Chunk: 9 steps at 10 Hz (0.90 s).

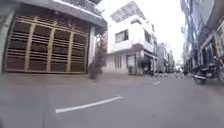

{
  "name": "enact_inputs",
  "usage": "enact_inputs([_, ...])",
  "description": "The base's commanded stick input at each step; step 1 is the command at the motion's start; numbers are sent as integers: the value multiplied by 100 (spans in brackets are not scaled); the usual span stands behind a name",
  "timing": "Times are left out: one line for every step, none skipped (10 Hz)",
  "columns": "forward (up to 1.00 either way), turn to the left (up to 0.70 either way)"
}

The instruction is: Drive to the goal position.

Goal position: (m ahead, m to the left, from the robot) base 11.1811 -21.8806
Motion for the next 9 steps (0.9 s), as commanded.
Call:
enact_inputs([0, 0])
enact_inputs([0, 0])
enact_inputs([0, 0])
enact_inputs([0, 0])
enact_inputs([0, 0])
enact_inputs([0, 0])
enact_inputs([0, -43])
enact_inputs([0, -100])
enact_inputs([39, -77])
